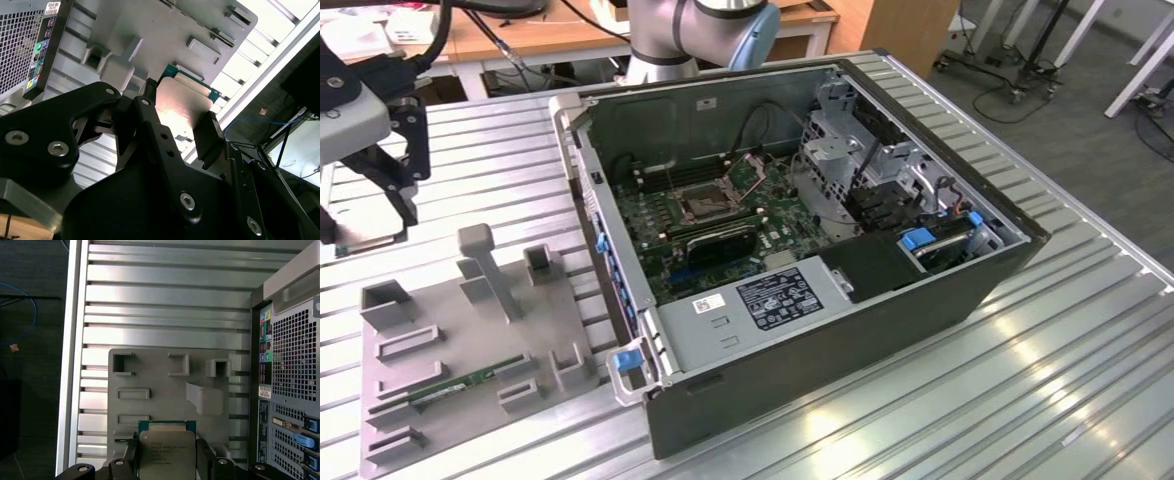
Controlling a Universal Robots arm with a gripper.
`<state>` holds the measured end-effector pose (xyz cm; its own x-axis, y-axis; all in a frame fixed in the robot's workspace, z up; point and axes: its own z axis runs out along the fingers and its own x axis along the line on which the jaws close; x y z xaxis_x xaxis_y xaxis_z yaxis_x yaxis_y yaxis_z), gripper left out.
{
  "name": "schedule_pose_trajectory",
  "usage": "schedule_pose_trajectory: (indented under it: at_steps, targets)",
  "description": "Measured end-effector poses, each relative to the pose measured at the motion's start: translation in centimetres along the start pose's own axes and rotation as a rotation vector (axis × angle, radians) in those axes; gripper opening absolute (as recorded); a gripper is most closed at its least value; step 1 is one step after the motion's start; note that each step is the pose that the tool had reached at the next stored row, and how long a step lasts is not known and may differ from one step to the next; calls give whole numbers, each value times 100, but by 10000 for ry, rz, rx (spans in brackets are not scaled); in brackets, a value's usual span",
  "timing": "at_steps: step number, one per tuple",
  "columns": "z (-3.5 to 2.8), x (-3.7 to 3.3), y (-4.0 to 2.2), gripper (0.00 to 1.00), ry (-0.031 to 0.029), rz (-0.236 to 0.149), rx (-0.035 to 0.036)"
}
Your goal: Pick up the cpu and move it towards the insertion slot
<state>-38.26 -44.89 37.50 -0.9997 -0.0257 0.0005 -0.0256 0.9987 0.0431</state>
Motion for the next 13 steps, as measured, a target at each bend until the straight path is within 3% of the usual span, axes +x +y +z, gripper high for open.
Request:
schedule_pose_trajectory:
  at_steps: [13]
  targets:
    - [0,-37,0,54,0,-1,0]
